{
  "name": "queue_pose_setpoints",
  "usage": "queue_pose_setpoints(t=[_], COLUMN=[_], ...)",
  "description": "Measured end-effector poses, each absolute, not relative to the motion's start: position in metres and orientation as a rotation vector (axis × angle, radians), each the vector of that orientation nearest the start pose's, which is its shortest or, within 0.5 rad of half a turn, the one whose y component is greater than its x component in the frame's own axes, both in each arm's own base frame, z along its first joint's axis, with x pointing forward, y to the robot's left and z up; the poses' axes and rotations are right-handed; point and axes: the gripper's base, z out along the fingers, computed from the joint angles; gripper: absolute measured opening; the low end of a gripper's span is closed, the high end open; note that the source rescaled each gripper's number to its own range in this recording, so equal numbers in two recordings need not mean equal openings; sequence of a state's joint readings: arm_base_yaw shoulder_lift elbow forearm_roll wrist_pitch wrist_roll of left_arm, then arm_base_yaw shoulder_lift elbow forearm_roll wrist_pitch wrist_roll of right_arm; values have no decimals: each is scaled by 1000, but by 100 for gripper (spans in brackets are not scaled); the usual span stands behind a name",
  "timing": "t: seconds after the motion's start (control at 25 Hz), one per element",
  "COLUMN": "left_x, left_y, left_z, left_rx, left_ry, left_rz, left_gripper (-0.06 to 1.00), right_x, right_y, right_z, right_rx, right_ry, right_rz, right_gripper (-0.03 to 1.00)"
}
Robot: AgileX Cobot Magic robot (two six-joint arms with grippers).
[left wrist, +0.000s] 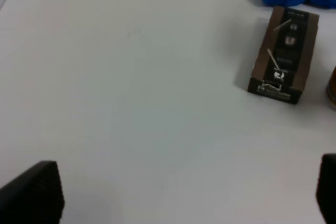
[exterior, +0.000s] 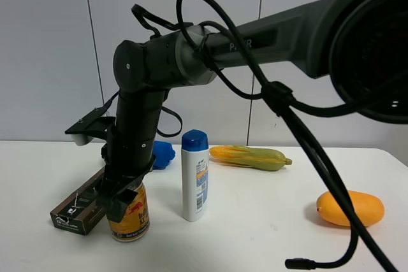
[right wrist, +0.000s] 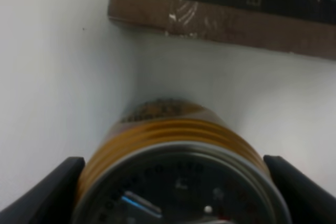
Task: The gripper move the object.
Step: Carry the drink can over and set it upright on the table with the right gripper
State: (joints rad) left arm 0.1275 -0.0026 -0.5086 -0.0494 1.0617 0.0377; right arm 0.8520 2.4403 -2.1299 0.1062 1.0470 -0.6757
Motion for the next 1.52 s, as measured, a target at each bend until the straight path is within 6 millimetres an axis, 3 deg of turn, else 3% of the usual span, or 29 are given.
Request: queue_pose_setpoints(t=[1.28,1.36,1.44,1.52], left_x=[-6,-6,-6,-6], left_y=[-5,-5,-5,-5], left_z=[280,280,280,280], left_rx=[-89,-89,-89,-89], left_ry=[2031,2031,2031,2031], left_rz=[45,45,45,45], left_gripper=[100,100,100,100], right_x=[335,335,336,337], right_y=[397,397,398,399], right_z=[153,153,155,155], right_rx=[-1901,-1900,-1882,-1858], right_ry=[2098,2093,2088,2089], right_rz=[229,223,225,228], right_gripper=[0,14,50,80])
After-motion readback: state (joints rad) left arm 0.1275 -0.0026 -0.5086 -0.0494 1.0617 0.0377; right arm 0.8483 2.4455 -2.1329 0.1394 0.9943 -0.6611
